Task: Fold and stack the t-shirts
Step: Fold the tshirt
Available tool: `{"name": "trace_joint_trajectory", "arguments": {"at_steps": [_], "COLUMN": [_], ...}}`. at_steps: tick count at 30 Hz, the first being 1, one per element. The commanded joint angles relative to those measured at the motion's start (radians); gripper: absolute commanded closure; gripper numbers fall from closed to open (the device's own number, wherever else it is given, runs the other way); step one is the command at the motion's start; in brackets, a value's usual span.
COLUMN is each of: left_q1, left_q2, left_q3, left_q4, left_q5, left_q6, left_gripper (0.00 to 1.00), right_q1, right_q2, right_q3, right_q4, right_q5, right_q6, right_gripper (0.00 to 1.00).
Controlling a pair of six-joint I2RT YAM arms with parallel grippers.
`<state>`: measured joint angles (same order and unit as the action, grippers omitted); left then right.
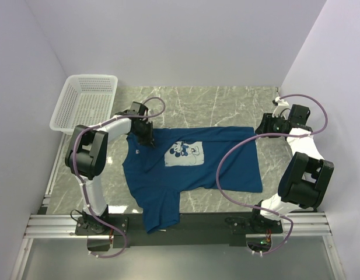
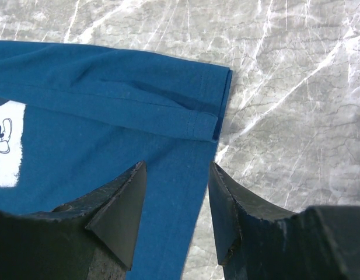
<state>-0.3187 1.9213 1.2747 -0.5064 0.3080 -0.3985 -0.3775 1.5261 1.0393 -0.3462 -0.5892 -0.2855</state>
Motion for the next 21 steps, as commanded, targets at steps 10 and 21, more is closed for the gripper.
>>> {"name": "trace_joint_trajectory", "arguments": {"at_steps": [10, 21], "left_q1": [-0.117, -0.24], "left_q2": [-0.202, -0.339], "left_q3": [-0.063, -0.212], "left_q4": [-0.07, -0.054], "left_q5": [0.23, 0.301], "left_q6": [0.067, 0.09], "left_gripper": [0.99, 0.41], "right_q1": [0.0, 0.005], "right_q2": [-0.057, -0.02], "right_q3": [0.004, 0.053], "right_q4": [-0.005, -0.057], "right_q5": [-0.015, -0.018], "right_q6": [0.0, -0.041], "right_gripper": [0.46, 0.46]}}
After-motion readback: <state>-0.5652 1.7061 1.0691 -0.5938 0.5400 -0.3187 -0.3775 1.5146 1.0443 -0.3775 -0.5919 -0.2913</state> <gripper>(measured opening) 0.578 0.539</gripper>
